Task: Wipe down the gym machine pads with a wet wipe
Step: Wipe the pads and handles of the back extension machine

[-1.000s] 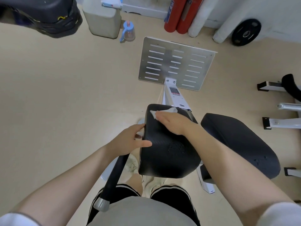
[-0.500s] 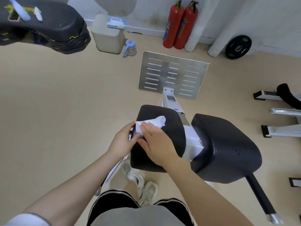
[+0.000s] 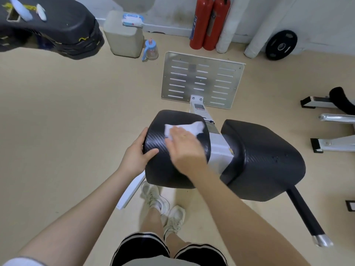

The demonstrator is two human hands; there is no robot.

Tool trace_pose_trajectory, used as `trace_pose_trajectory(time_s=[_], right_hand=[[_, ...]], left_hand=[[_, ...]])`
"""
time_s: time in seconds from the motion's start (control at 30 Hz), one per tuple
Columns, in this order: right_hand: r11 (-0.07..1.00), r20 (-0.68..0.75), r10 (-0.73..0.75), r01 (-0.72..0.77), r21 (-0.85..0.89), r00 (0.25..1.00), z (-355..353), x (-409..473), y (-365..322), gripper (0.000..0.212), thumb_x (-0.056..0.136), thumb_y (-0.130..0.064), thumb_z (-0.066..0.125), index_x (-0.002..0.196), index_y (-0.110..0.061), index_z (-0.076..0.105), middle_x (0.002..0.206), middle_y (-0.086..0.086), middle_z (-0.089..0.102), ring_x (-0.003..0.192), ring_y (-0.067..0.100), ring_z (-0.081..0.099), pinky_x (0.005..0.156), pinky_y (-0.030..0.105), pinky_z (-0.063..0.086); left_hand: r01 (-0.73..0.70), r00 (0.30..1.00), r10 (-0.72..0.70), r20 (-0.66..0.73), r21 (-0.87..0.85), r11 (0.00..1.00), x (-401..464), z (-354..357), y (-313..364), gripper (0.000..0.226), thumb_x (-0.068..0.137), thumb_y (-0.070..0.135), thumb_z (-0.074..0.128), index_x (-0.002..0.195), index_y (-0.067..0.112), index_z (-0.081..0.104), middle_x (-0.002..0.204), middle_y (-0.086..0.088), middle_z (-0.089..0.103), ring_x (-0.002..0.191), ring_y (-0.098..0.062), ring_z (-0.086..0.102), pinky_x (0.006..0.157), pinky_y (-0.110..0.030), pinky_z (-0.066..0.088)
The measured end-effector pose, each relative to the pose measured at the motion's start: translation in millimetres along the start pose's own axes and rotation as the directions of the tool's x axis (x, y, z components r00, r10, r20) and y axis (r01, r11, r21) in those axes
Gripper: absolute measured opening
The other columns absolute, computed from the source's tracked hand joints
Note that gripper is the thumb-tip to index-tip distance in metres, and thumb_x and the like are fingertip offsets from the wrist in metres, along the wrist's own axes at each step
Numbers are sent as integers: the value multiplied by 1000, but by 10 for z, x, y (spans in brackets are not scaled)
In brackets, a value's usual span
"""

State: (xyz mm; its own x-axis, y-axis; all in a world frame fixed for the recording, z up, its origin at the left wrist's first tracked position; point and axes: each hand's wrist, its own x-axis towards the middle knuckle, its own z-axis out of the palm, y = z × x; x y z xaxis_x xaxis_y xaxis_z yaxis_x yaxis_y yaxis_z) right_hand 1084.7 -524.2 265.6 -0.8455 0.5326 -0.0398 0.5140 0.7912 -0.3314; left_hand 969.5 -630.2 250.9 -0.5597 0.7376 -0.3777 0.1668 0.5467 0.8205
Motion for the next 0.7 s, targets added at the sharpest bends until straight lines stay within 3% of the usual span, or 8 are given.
trace_pose_trajectory(time_s=[0.03,0.1,0.17,0.23,0.33,0.47,0.6,0.7], right_hand=[[999,111,16,-22,49,994,27,36,-149,45,99,-31,33,132,-4,47,142,18,43,134,31,37,112,41,27],[996,176,31,-46,82,984,65,53,-319,57,100,-40,26,146,-8,22,156,7,18,145,19,9,117,32,4],[997,149,24,-35,72,989,90,11,-321,60,99,-43,23,148,-10,16,157,5,12,145,17,4,117,30,0],[995,97,63,-70,64,993,117,-51,-166,62,97,-46,19,145,-7,26,154,8,24,143,20,17,116,32,9],[981,-149,170,-181,-67,974,239,-212,226,50,99,-35,32,122,1,58,127,17,59,119,31,54,105,40,40],[972,-205,128,-164,-168,970,378,-351,635,38,101,-21,39,110,7,63,119,22,62,113,35,58,100,44,44],[964,-314,37,-117,-239,949,260,-369,514,34,97,-6,36,87,4,67,109,27,65,103,40,62,90,48,50],[987,-364,36,-90,-132,931,281,-299,112,40,99,-17,30,93,-2,66,117,26,61,109,40,58,95,48,45]], left_hand=[[15,1000,-15,-9,-2,1000,2,5,-1,68,85,17,60,144,26,29,136,6,51,121,-15,50,98,-28,40],[13,1000,-13,-3,8,1000,-10,17,-10,67,80,24,51,143,26,31,133,3,54,117,-18,53,92,-29,43],[14,1000,-14,-6,-28,1000,-24,39,-29,67,81,22,50,144,28,29,136,6,52,120,-16,52,98,-32,42],[27,999,-29,-29,-72,997,-27,49,-61,68,86,19,59,145,26,26,138,12,45,126,-12,45,106,-31,36],[14,1000,-16,-17,-107,994,-20,52,-95,69,81,23,62,141,36,30,126,22,51,122,-10,49,106,-32,36],[37,999,-41,-32,-129,991,-10,53,-130,68,87,13,61,143,33,29,137,15,47,128,-11,44,110,-36,33],[38,998,-44,-36,-142,989,-7,43,-105,69,86,12,61,144,33,28,140,14,45,129,-9,43,111,-34,32],[61,998,-64,-8,-195,979,-38,39,-32,67,89,6,56,144,31,27,137,16,47,123,-2,47,103,-22,37]])
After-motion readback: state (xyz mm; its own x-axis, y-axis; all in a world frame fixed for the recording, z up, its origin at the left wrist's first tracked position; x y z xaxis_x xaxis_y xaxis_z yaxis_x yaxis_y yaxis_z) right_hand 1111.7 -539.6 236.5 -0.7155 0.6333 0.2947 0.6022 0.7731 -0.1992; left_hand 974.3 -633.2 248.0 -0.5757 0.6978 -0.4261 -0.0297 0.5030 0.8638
